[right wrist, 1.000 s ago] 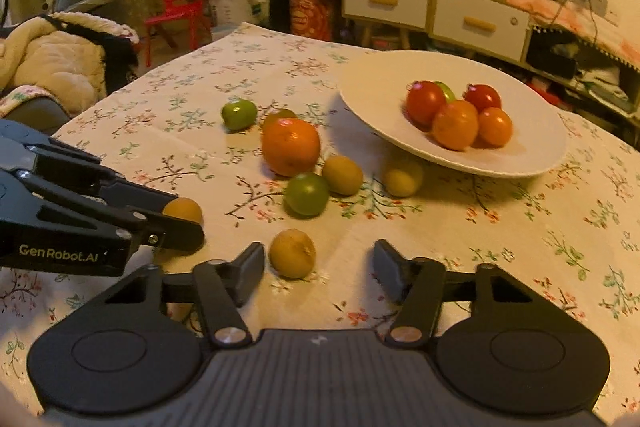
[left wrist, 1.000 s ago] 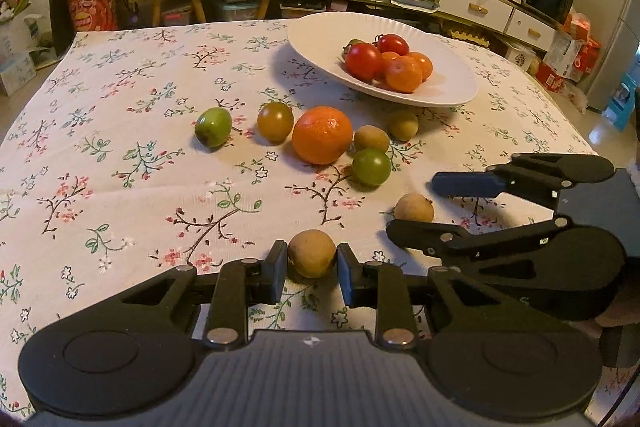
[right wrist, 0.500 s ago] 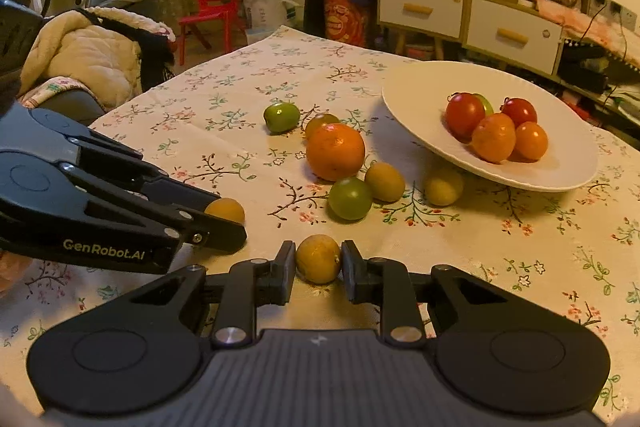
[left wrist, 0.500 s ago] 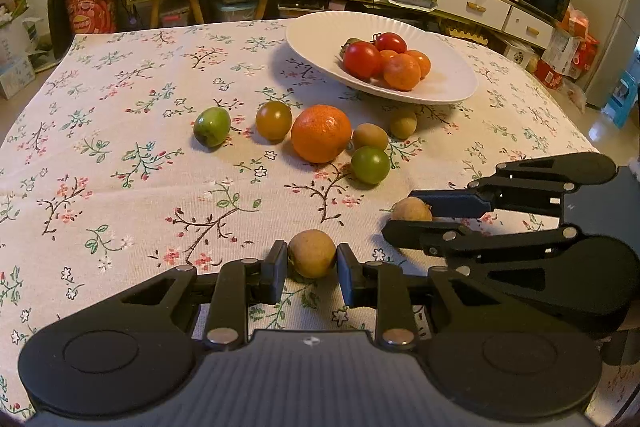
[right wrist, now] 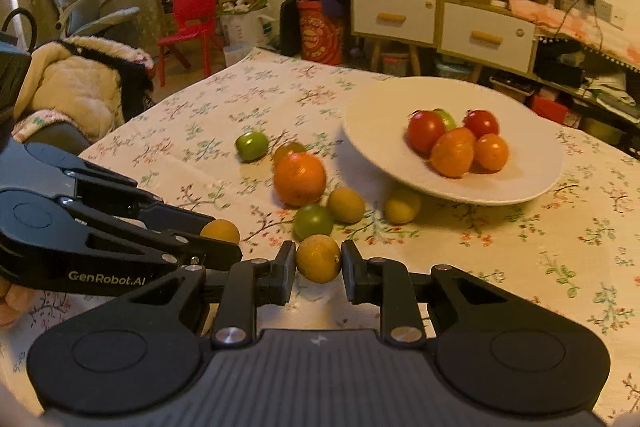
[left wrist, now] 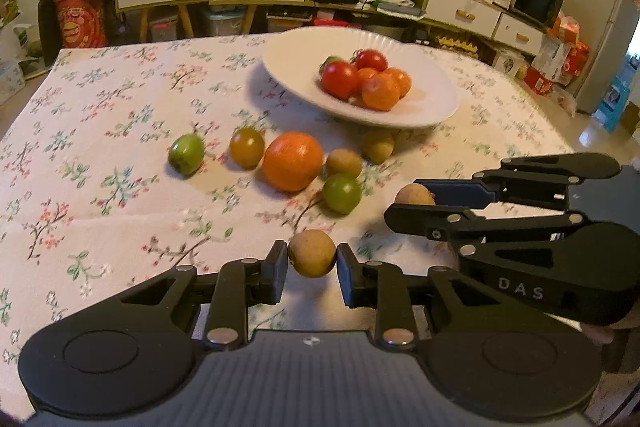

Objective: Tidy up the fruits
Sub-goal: 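Carry the kiwi and yellow fruit in both grippers over the white plate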

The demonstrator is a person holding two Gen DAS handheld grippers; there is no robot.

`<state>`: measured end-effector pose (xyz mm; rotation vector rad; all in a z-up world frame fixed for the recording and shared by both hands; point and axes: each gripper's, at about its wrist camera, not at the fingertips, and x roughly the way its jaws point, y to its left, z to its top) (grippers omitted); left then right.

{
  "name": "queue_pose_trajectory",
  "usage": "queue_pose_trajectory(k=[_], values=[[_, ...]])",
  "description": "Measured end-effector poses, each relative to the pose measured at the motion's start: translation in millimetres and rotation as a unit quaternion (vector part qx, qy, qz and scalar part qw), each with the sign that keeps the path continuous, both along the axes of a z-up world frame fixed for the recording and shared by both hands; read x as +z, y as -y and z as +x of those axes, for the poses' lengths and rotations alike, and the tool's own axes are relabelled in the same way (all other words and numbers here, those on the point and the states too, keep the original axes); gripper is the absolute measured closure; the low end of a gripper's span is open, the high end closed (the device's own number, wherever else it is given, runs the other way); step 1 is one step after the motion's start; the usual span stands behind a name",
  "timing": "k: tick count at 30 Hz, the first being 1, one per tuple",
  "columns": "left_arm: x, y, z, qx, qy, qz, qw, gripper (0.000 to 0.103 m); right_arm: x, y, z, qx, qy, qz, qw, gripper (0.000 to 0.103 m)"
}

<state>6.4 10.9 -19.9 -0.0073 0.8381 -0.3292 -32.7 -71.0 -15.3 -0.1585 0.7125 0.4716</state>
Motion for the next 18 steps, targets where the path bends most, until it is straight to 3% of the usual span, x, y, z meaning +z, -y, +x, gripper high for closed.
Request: queue_pose_trajectory(k=[18], values=[[21,29,28,-0.009,0.027,-0.051,0.9983,0.082,33,44,28,-0.064,0.033,0.014,0.997,0.081]])
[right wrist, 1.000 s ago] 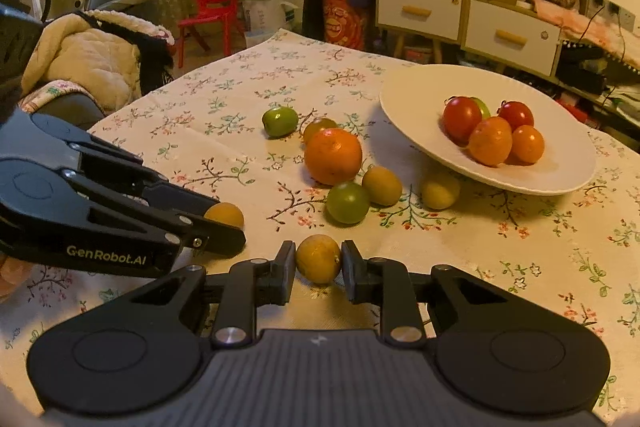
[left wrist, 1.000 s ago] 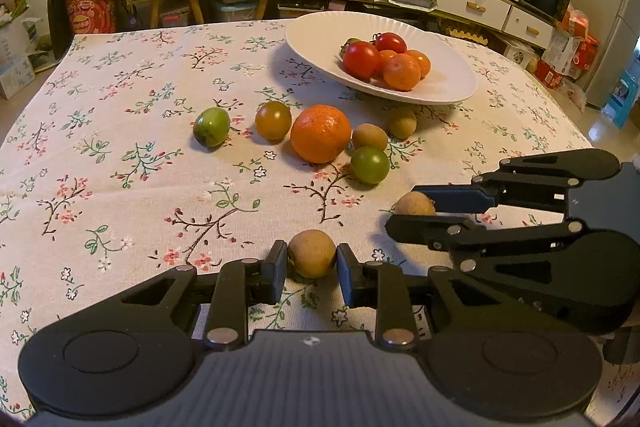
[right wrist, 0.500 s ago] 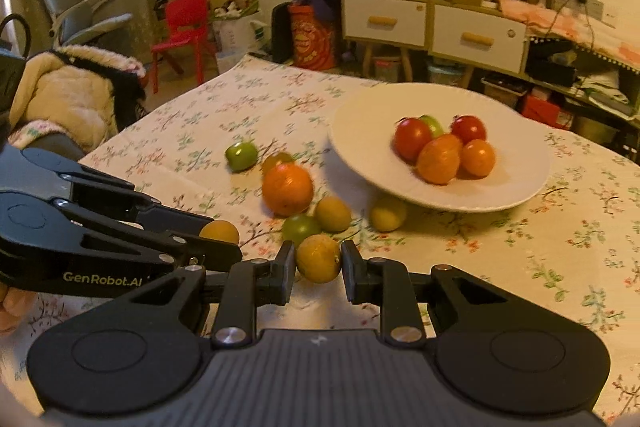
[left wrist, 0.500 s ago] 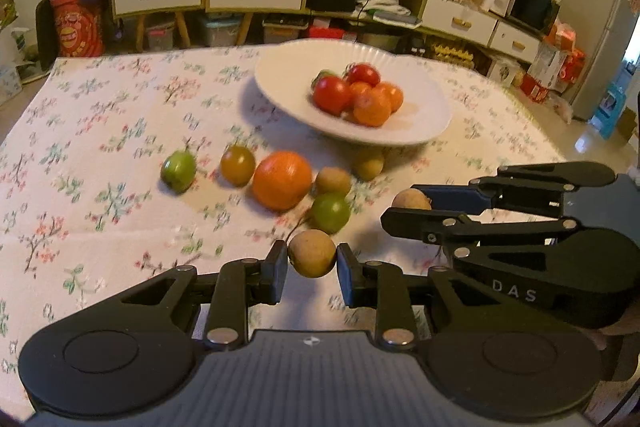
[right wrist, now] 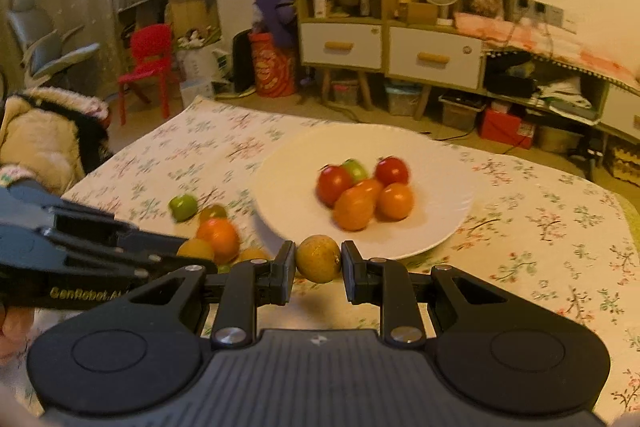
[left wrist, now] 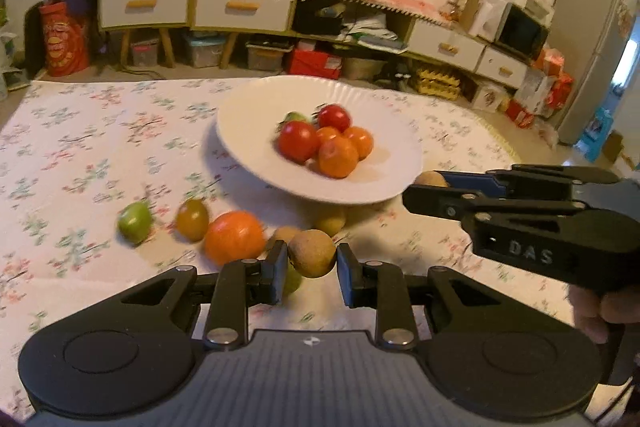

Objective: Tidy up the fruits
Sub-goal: 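Carry the kiwi and yellow fruit in both grippers over the white plate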

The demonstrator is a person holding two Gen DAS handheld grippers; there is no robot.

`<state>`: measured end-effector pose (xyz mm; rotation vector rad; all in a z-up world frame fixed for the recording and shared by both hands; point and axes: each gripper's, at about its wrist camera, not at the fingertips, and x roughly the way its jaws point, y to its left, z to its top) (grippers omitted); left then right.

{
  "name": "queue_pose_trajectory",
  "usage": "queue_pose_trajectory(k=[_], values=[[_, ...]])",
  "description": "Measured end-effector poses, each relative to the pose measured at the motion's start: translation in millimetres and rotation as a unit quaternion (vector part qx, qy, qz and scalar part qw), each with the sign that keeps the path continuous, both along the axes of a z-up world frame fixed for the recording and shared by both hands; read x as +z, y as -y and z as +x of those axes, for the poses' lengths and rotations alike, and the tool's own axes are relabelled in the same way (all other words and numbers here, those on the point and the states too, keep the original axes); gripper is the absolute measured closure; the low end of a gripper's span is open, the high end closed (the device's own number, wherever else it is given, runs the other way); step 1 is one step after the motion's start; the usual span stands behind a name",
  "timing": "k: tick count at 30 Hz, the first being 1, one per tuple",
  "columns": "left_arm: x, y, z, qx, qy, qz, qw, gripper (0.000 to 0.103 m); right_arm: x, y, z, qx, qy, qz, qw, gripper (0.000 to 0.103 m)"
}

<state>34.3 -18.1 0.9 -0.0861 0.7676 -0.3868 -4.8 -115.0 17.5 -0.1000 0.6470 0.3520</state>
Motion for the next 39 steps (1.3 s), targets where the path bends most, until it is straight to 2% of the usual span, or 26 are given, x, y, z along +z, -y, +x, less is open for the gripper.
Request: queue_pose_trajectory(k=[7,13,23,39], values=[[0,18,14,-0.024,0.022,0.014,0.9994,0.082,-6,22,28,-0.034,-0.012,0.015,0.999,0.081],[1,19,32,-0.023,0.037,0.03,0.9986,0.082,-10,28,42,-0.041,-0.014,0.024,0.999,0.081],[-10,30,61,-0.039,0.034,0.076,0.9957,0.082,-16,23,53,-0.033,-0.011,0.002,0.999,0.081],[-15,39,69,-0.049,0.035,0.091,0.994,0.082,-23,23,59,-0.032,-0.02,-0.016,0.999,0.081]])
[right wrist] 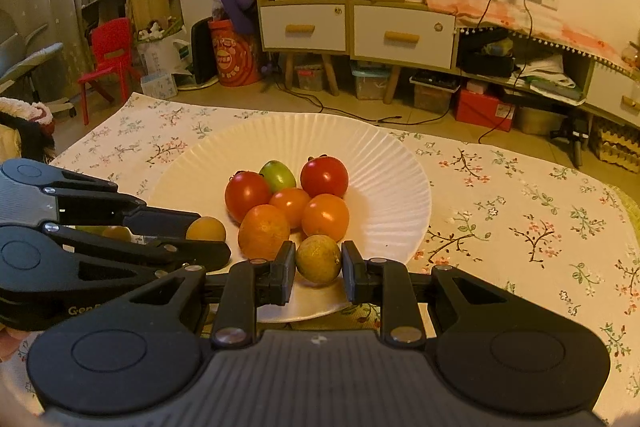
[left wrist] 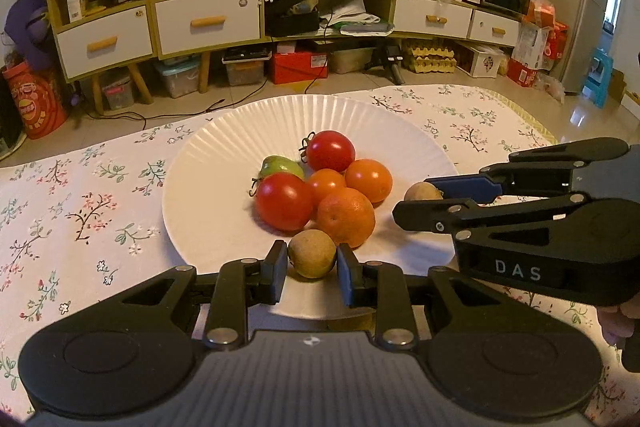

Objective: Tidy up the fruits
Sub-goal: 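Carry the kiwi and yellow fruit in both grippers over the white plate, then open the left gripper onto the plate while the right gripper releases its yellow fruit, then withdraw both open grippers from the plate back toward the fruit cluster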

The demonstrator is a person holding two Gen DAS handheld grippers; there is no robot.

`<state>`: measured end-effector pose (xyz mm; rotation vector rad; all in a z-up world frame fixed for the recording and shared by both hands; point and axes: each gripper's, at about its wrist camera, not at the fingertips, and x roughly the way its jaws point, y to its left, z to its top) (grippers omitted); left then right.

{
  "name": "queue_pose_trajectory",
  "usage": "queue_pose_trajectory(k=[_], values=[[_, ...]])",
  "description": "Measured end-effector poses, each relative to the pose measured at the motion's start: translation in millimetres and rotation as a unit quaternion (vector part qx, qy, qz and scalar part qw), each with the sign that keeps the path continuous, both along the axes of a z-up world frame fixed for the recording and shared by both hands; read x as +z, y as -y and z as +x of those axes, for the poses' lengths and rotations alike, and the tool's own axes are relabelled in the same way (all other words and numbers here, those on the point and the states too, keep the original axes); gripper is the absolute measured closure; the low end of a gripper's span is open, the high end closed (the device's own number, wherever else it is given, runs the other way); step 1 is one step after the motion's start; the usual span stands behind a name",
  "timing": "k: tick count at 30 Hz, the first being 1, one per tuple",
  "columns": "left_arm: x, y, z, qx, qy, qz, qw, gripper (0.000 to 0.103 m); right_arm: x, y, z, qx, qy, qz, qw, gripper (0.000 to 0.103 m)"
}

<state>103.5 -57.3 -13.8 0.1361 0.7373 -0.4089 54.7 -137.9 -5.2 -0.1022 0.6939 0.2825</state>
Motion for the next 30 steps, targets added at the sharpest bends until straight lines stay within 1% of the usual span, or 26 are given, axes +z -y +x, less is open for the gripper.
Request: queue_pose_trajectory(k=[4,5,6,9,11,13,18,20,25,30], values=[[1,0,-2,0.003,0.003,-0.001,1.0,0.079,1,0,0,-0.002,0.0,0.001,1.0,0.079],[2,0,-2,0.003,0.002,-0.001,1.0,0.078,2,1,0,-0.004,0.001,0.004,1.0,0.078],[2,-1,-3,0.003,0.002,-0.002,1.0,0.077,2,1,-1,-0.004,0.001,0.007,1.0,0.074],[4,-1,-6,0.001,0.004,0.0,1.0,0.071,4,2,-3,-0.004,-0.001,0.011,1.0,0.067],[5,-1,-9,0.001,0.009,0.004,1.0,0.067,5,1,-5,-0.004,-0.001,0.01,1.0,0.066],[8,-3,-12,0.002,0.011,0.003,0.9999,0.062,7,2,-7,-0.006,-0.001,0.01,1.0,0.065],[15,-10,-21,0.004,0.013,0.001,0.9999,0.051,13,4,-14,-0.013,0.006,0.015,1.0,0.055],[17,-13,-26,0.004,0.014,0.004,0.9999,0.05,15,4,-17,-0.014,0.008,0.016,1.0,0.053],[18,-27,-41,0.013,0.012,0.014,0.9997,0.043,18,1,-26,-0.012,0.011,0.015,1.0,0.049],[17,-47,-56,0.028,0.012,0.026,0.9992,0.039,18,-7,-36,0.001,0.01,0.011,1.0,0.045]])
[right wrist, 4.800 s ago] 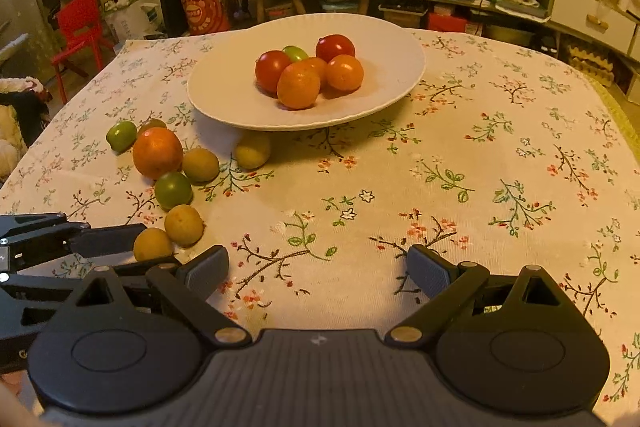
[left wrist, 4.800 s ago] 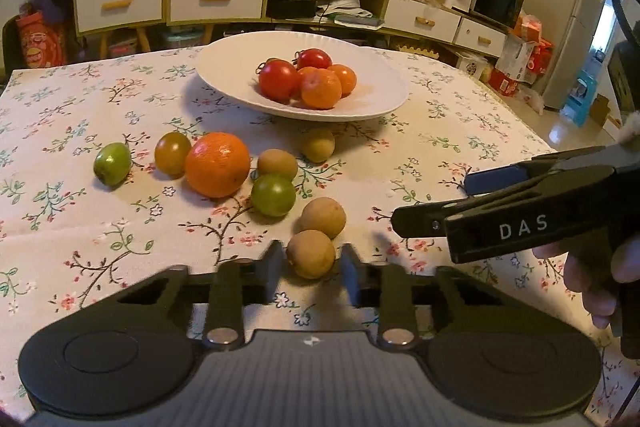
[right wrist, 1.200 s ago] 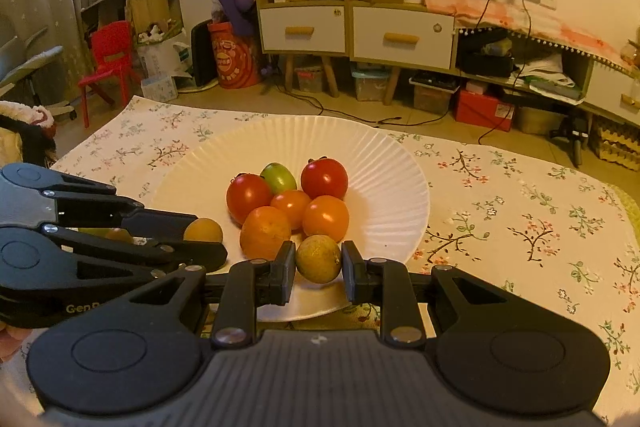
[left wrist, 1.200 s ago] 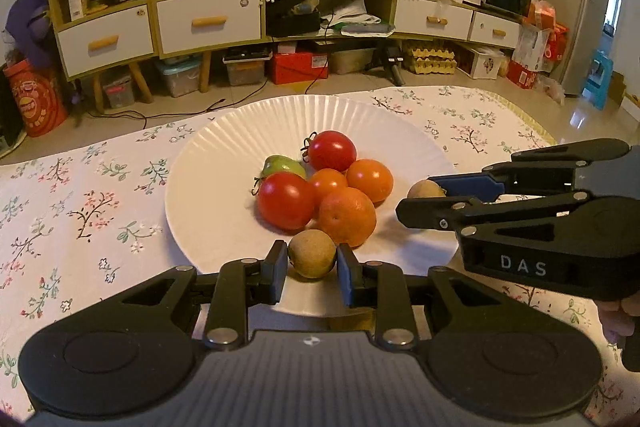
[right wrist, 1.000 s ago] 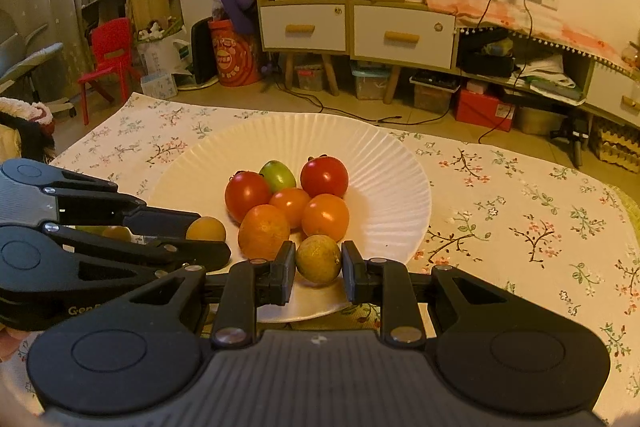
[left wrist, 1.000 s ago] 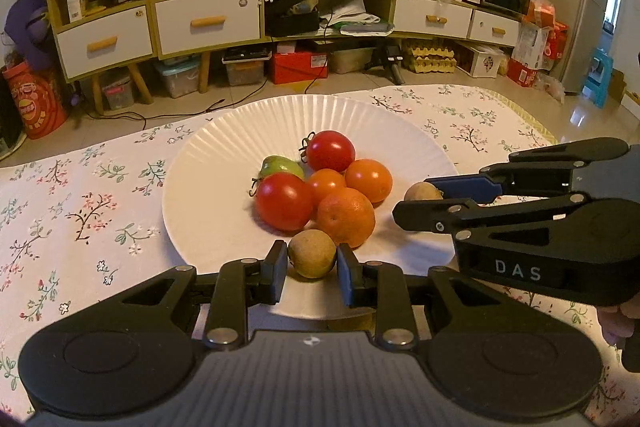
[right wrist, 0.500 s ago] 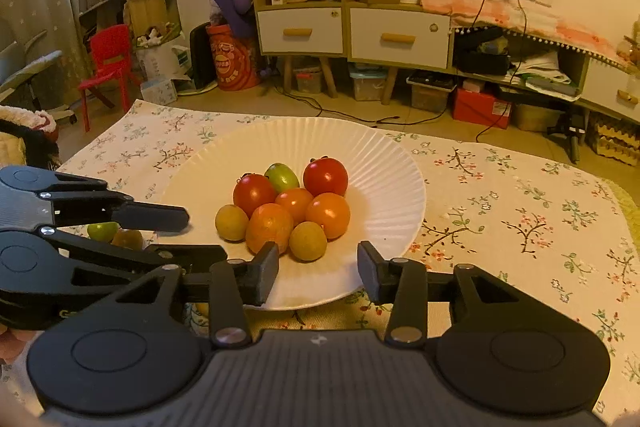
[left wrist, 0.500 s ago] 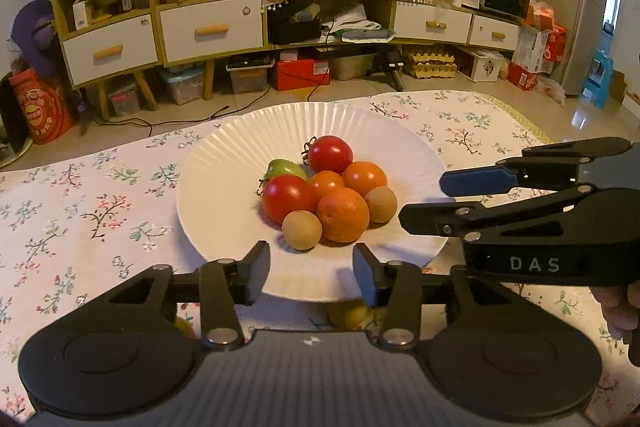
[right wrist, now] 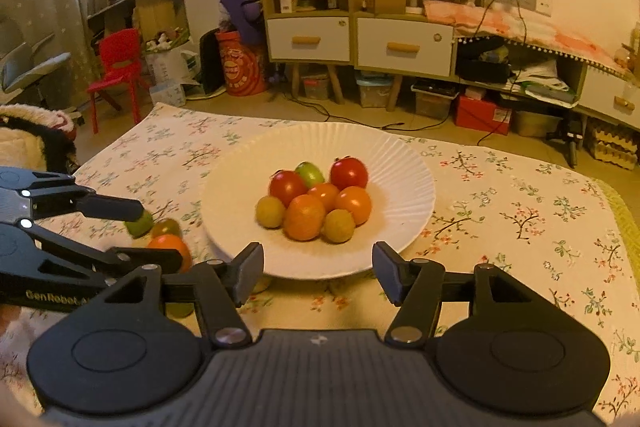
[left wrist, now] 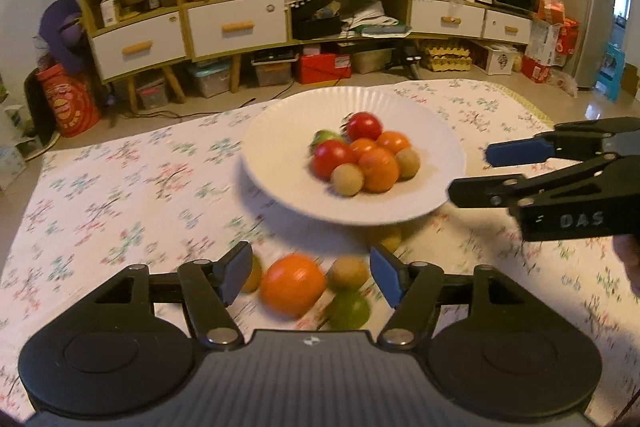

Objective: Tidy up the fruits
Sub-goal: 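Withdraw both open grippers from the plate back toward the fruit cluster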

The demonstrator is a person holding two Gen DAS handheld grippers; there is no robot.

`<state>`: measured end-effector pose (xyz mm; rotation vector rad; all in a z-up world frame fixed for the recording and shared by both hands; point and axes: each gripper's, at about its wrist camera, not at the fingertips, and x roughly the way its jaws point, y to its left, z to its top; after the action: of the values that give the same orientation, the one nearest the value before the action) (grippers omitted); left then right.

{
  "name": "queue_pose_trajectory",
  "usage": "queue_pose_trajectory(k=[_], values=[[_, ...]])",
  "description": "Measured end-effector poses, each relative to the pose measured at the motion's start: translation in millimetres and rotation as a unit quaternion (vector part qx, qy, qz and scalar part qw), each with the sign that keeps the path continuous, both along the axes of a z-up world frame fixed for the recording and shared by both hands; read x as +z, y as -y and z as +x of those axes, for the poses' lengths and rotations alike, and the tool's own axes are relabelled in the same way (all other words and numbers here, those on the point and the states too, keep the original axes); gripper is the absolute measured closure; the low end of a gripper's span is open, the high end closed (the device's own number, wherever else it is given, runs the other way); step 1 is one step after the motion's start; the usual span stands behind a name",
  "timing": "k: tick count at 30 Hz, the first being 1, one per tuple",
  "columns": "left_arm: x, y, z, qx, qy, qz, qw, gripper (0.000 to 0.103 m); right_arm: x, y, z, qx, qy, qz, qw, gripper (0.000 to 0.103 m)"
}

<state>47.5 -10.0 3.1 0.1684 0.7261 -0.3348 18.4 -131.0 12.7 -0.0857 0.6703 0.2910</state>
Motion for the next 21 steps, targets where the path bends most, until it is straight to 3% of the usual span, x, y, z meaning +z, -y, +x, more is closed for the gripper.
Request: queue_pose_trajectory(k=[5,9,17,21], values=[[0,-18,-10,0.016,-0.005,0.006,0.9998,0.037,-2,-6,-9,0.007,-0.008,-0.003,1.0,0.042],[0,-33,-22,0.025,0.007,0.012,0.9996,0.025,-3,-11,-17,0.008,-0.015,-0.004,1.0,0.038],[-13,-63,-30,0.042,0.003,0.012,0.999,0.02,-11,-23,-27,0.026,-0.023,0.004,0.999,0.027],[-18,-72,-28,0.038,0.005,0.021,0.9991,0.018,-18,-32,-29,0.043,-0.027,-0.005,0.999,0.026]])
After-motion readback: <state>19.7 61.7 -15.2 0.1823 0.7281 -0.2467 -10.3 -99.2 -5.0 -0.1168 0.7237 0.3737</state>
